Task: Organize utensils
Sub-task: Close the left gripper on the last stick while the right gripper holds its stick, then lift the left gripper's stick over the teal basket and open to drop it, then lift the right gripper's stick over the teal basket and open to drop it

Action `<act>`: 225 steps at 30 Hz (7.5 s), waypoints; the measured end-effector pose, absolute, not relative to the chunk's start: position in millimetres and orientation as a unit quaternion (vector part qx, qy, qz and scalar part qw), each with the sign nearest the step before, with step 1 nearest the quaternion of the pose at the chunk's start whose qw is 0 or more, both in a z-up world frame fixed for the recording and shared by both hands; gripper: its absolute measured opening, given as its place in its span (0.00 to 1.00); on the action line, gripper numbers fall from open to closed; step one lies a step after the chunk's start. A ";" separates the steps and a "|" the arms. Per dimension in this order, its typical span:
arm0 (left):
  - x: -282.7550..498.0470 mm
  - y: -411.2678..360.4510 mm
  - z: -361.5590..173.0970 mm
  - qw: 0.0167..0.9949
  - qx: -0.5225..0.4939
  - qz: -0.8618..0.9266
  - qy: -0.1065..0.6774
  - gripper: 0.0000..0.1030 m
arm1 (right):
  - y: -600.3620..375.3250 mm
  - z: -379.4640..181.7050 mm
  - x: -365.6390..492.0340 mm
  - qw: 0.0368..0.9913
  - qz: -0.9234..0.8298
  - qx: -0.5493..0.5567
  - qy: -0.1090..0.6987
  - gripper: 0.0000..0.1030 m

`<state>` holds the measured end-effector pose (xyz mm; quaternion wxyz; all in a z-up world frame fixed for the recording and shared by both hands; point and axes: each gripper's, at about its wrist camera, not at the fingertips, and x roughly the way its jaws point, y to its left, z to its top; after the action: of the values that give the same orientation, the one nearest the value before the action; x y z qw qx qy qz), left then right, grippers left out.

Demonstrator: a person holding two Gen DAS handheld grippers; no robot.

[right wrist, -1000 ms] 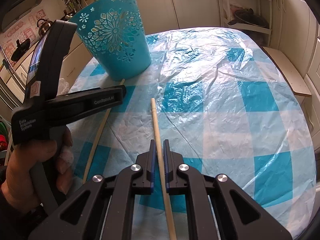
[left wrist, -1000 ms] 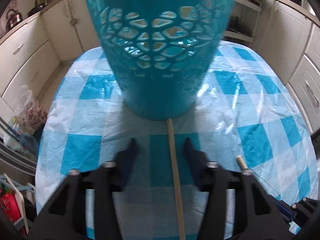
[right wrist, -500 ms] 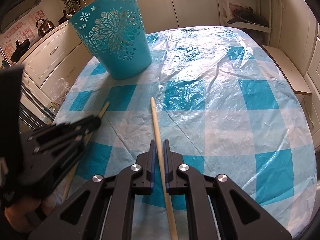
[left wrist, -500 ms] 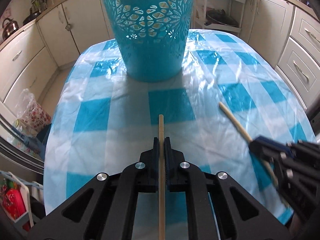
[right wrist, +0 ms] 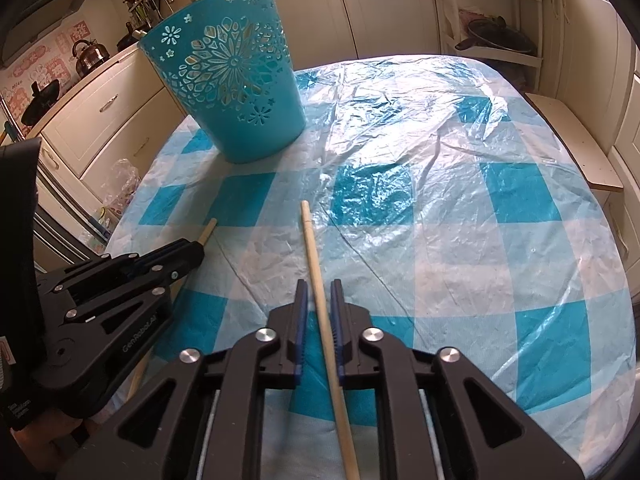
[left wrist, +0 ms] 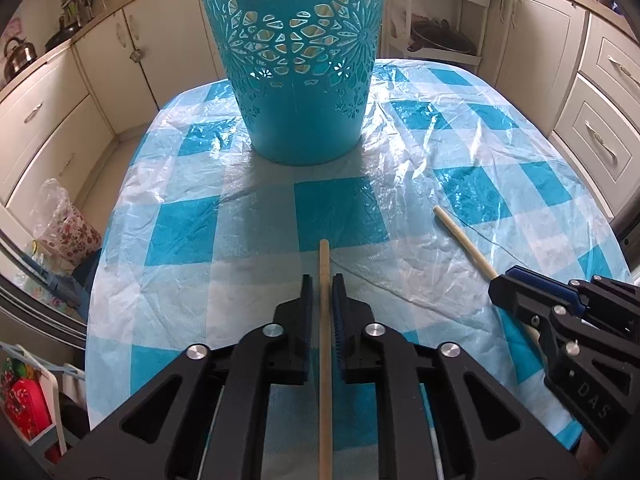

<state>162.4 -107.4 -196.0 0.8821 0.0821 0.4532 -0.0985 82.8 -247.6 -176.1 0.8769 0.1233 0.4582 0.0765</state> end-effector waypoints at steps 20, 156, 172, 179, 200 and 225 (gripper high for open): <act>169.5 -86.3 -192.4 0.866 0.036 -0.135 0.481 0.22 | -246.5 -175.0 92.2 0.881 0.069 0.110 0.455 0.18; 346.9 -36.1 22.5 0.945 -0.206 -0.099 0.232 0.07 | -258.9 -173.5 96.0 0.867 0.093 0.169 0.459 0.27; 365.0 -86.4 -60.1 0.844 -0.128 -0.168 0.493 0.43 | -259.3 -173.9 96.2 0.866 0.097 0.170 0.459 0.29; 352.2 -81.2 -64.0 0.828 -0.128 -0.188 0.513 0.44 | -257.8 -174.0 95.6 0.867 0.096 0.168 0.459 0.29; 222.3 13.9 25.4 0.913 -0.194 -0.161 0.322 0.64 | -280.5 -127.0 82.5 0.882 0.142 0.222 0.390 0.06; 145.8 66.0 -3.2 0.941 -0.224 -0.075 0.243 0.77 | -207.4 5.0 234.4 0.957 0.083 0.254 0.114 0.06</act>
<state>145.8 66.0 -3.2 0.9408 -0.2244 0.2428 -0.0750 234.4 -207.4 5.0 0.9570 0.2535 0.1143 0.0829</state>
